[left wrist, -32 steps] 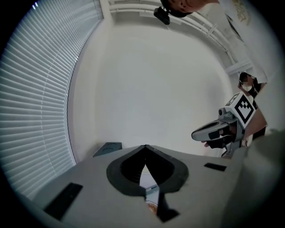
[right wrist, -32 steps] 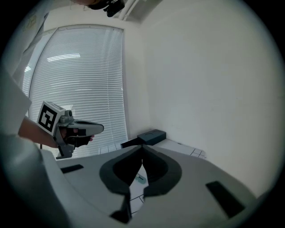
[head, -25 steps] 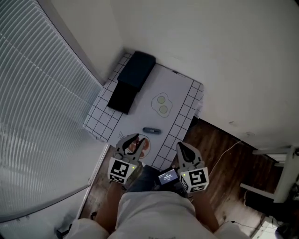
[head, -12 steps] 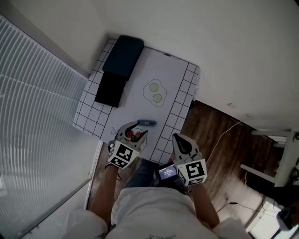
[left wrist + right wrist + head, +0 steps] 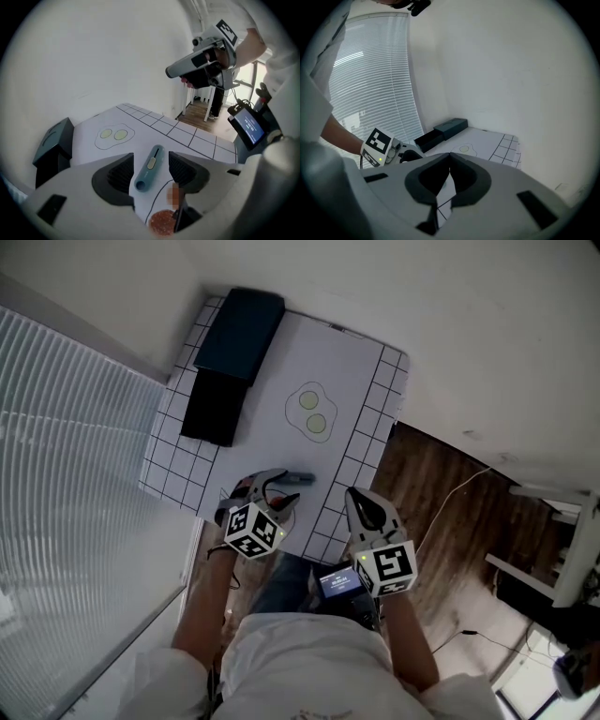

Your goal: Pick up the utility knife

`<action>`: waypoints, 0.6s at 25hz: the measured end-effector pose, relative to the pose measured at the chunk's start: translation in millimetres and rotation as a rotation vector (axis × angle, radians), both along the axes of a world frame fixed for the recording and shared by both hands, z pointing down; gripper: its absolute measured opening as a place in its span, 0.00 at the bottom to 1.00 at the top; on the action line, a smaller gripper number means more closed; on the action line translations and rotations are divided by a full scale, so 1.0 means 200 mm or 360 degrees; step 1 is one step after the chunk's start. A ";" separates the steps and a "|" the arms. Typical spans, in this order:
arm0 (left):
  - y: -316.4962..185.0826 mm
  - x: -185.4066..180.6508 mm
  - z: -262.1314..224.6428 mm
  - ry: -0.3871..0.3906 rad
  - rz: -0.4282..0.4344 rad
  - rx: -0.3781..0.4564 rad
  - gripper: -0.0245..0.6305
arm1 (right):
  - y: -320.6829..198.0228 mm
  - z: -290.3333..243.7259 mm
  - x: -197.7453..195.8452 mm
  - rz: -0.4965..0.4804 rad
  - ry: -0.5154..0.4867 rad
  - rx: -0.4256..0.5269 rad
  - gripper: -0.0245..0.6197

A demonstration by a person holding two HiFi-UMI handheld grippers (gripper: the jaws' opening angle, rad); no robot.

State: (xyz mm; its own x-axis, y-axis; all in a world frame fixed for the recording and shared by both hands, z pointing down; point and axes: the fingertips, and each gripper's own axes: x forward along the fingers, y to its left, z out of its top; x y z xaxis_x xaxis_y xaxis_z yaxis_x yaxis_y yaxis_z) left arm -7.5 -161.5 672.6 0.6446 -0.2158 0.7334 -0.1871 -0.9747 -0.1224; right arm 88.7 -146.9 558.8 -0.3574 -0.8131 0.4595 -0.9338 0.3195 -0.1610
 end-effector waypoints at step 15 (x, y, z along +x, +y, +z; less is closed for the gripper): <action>0.00 0.05 0.19 -0.0228 0.0366 0.0020 0.38 | -0.03 0.27 -0.03 -0.0026 -0.0020 -0.0140 0.05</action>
